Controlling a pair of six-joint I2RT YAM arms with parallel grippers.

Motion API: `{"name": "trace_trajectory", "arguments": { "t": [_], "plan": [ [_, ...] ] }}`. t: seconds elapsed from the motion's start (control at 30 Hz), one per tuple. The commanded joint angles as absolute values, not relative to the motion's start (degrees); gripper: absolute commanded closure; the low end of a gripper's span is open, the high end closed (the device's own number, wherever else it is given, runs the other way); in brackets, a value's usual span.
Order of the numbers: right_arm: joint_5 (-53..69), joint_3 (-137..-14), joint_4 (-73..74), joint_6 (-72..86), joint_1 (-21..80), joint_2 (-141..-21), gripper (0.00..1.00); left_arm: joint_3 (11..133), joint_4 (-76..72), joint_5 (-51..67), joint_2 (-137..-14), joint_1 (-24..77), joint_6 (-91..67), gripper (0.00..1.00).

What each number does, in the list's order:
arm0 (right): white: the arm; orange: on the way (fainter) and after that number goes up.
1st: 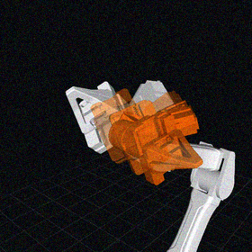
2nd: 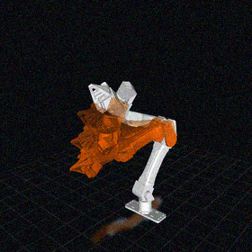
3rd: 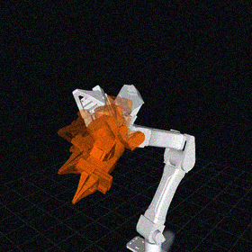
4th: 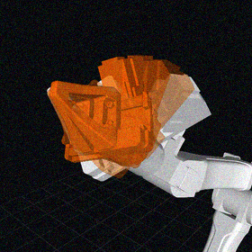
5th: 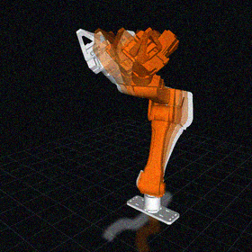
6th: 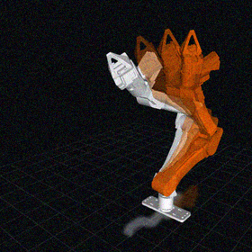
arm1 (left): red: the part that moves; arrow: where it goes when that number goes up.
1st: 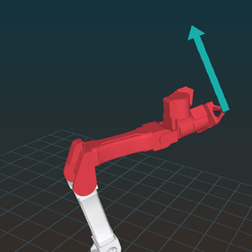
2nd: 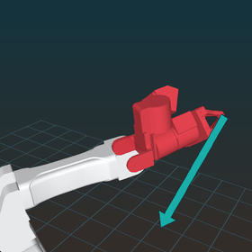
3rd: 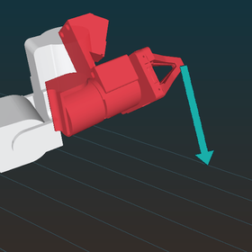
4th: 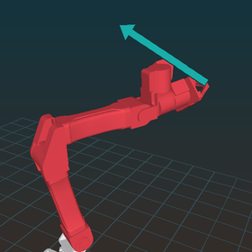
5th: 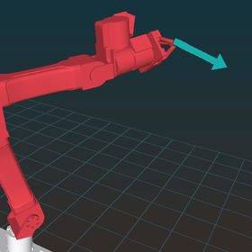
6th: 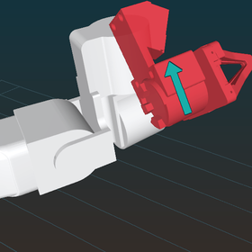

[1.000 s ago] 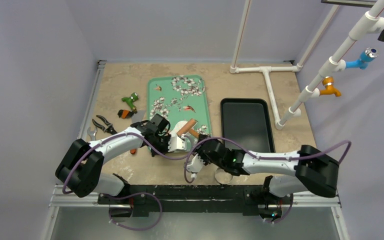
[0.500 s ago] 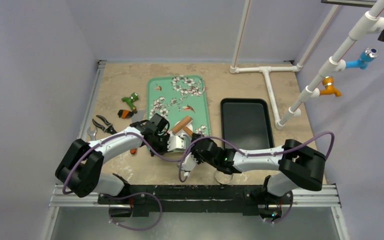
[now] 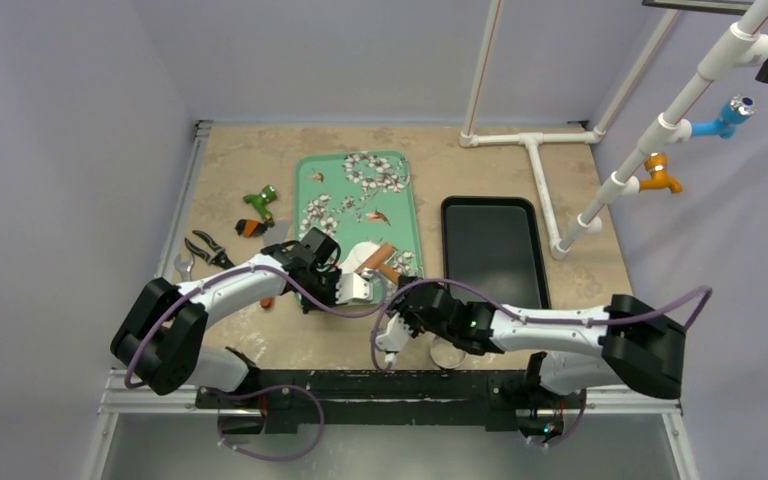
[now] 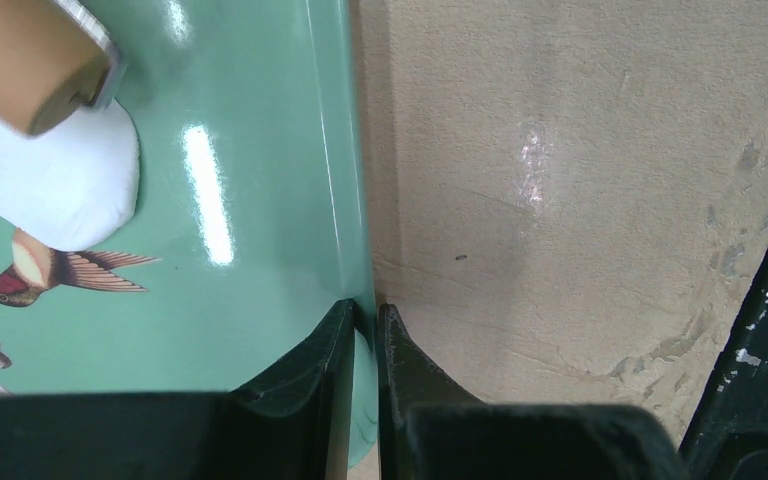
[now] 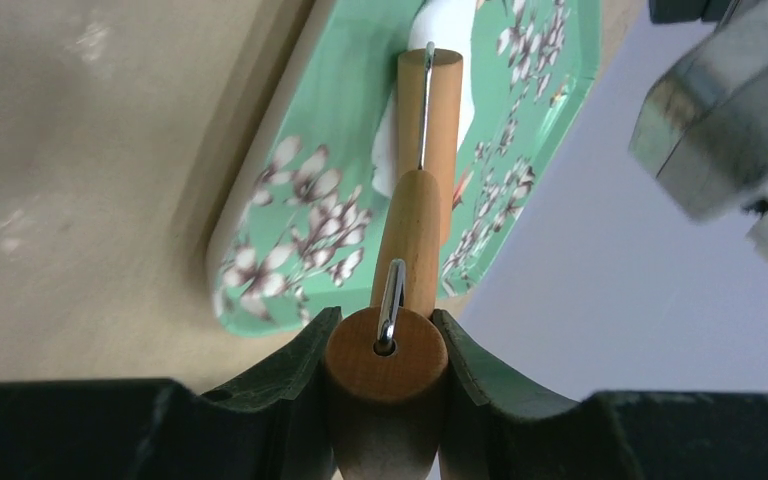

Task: Roll out the dumpling wrappers from the dough
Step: Flatten out the dough on the work surface.

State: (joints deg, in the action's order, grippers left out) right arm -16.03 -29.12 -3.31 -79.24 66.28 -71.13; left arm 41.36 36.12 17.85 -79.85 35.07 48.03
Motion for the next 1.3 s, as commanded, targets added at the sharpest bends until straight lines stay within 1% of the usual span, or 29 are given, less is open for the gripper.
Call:
{"name": "trace_trajectory", "arguments": {
  "t": [0.0,0.07,0.17,0.33,0.43,0.5,0.7,0.8,0.9,1.0,1.1,1.17,1.27],
  "plan": [
    [-13.8,-32.4,-4.5,-80.4,66.2,-80.9,1.00,40.6,39.0,22.1,-80.7,35.9,48.5,1.00],
    [-13.2,-32.8,-6.3,-82.2,65.7,-82.8,1.00,40.6,39.0,22.1,-80.6,35.9,48.5,1.00],
    [-14.2,-33.5,-3.6,-81.0,65.6,-82.4,1.00,40.5,39.0,22.1,-80.5,35.9,48.5,1.00],
    [-15.9,-30.1,6.5,-79.4,66.3,-72.3,1.00,40.6,39.0,22.1,-80.8,35.9,48.5,1.00],
    [-16.4,-28.1,7.2,-79.4,66.4,-68.6,1.00,40.8,39.0,22.1,-81.1,35.9,48.5,1.00],
    [-13.9,-28.7,3.8,-79.3,66.3,-70.7,1.00,40.8,39.0,22.2,-81.1,35.9,48.6,1.00],
    [-13.6,-35.6,-5.6,-81.0,66.2,-85.4,1.00,40.5,38.9,22.3,-80.6,35.9,48.6,1.00],
    [-12.5,-36.5,-5.2,-80.9,66.1,-86.8,1.00,40.4,38.8,22.2,-80.4,35.9,48.5,1.00],
    [-13.0,-34.2,-1.4,-78.8,65.9,-83.1,1.00,40.5,38.7,22.2,-80.6,35.9,48.5,1.00],
    [-14.6,-30.9,5.0,-75.9,65.9,-75.0,1.00,40.5,38.6,22.2,-80.6,35.9,48.6,1.00],
    [-13.2,-28.4,6.4,-74.7,66.0,-68.8,1.00,40.4,38.5,22.3,-80.4,35.9,48.8,1.00],
    [-11.5,-28.6,2.8,-74.5,65.0,-68.0,1.00,40.1,38.5,22.5,-80.1,35.9,49.1,1.00],
    [-8.4,-31.9,-0.4,-73.4,63.4,-71.8,1.00,38.6,38.1,23.2,-77.7,35.9,50.1,1.00]
  ]
}}
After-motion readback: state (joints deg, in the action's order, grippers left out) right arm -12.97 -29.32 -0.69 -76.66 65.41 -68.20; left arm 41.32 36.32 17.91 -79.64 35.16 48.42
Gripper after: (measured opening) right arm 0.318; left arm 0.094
